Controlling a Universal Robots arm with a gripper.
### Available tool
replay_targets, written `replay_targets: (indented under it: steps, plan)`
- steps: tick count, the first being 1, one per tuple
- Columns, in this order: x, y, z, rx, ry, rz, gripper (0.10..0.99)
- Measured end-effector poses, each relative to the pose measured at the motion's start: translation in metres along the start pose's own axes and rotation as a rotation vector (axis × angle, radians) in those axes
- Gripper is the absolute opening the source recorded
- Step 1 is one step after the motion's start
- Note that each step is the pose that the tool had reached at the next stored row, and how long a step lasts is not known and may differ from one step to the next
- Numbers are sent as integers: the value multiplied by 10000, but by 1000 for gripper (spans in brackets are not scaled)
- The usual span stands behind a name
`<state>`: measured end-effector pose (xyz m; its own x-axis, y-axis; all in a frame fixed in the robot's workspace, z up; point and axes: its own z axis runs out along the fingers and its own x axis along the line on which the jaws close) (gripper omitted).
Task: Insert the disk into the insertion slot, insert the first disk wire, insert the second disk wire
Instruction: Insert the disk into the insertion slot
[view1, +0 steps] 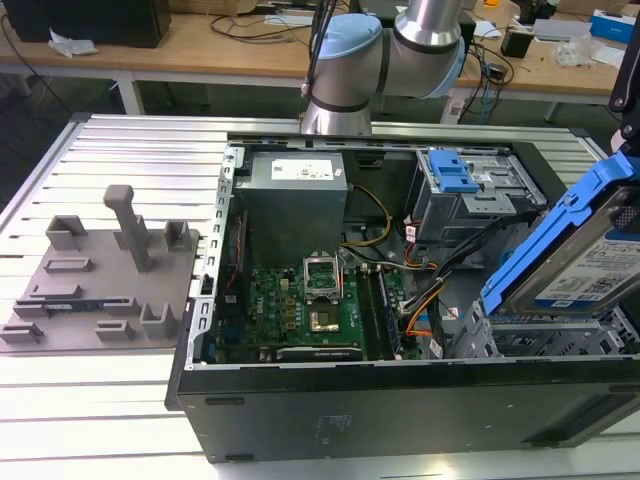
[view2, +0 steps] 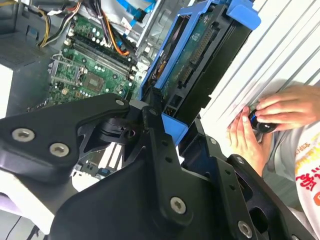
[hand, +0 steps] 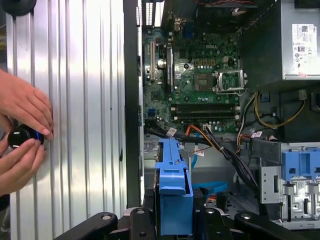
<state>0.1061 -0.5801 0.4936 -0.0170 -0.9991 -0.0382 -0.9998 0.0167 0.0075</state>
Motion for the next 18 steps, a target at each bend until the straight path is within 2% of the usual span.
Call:
replay_targets:
  steps: [2, 3, 4, 5, 18]
  plan:
    - [0, 21, 2, 244, -6, -11, 369]
    - [1, 37, 2, 399, -8, -18, 369]
    - [1, 47, 2, 493, -9, -21, 369]
    - [2, 70, 4, 663, -13, -29, 369]
    - [1, 74, 3, 681, -13, -41, 369]
